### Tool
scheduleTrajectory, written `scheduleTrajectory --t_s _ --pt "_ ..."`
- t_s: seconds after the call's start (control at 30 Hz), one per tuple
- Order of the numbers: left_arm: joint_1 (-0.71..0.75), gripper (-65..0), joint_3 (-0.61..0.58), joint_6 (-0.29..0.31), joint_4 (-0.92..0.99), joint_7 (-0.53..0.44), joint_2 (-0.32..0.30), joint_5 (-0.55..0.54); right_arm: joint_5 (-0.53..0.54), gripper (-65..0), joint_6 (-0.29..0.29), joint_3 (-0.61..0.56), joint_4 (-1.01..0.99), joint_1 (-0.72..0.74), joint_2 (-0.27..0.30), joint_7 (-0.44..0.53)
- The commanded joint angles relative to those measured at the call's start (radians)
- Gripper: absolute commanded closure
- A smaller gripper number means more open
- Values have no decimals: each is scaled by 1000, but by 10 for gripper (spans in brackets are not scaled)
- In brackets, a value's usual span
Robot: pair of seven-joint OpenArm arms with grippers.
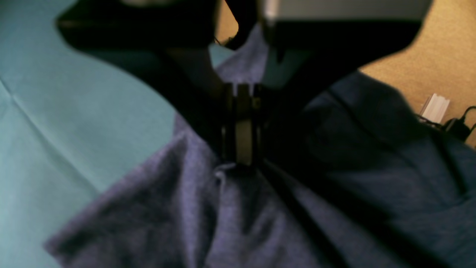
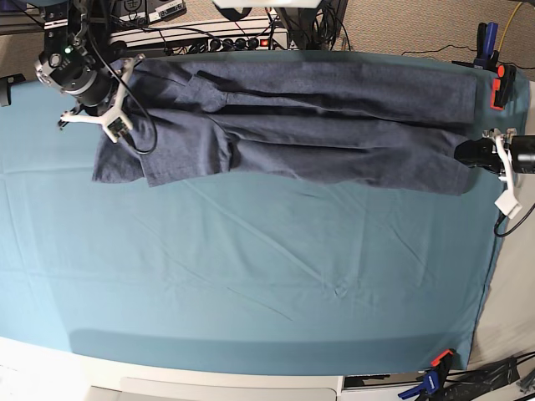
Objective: Fold the T-shirt properly
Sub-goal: 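Hold the shirt ends and straighten the fold with both grippers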
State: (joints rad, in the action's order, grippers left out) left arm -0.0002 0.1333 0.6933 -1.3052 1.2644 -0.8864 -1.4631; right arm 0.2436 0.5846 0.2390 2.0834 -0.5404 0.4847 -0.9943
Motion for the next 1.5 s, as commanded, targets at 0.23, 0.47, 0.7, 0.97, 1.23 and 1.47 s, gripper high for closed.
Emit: scheduleTrajectory --t_s 0.23,0.47,0.7,0.97,1.23,1.47 --pt "-9 0 51 5 -12 -5 -33 -20 78 0 -5 103 24 -14 17 6" --pt "47 0 51 5 -12 -7 -28 -20 85 0 -4 102 24 -14 17 2" --pt "72 0 51 5 -11 -7 -25 -20 85 0 -5 102 23 -14 16 -29" --pt "73 0 51 5 -10 -6 -25 -20 90 0 -5 102 23 -26 16 -73" --pt "124 0 51 5 -10 -7 -24 -20 108 0 -4 102 23 -31 8 -91" --pt "126 -101 51 5 -10 -26 -25 -20 108 -191 -5 102 23 -31 8 -108"
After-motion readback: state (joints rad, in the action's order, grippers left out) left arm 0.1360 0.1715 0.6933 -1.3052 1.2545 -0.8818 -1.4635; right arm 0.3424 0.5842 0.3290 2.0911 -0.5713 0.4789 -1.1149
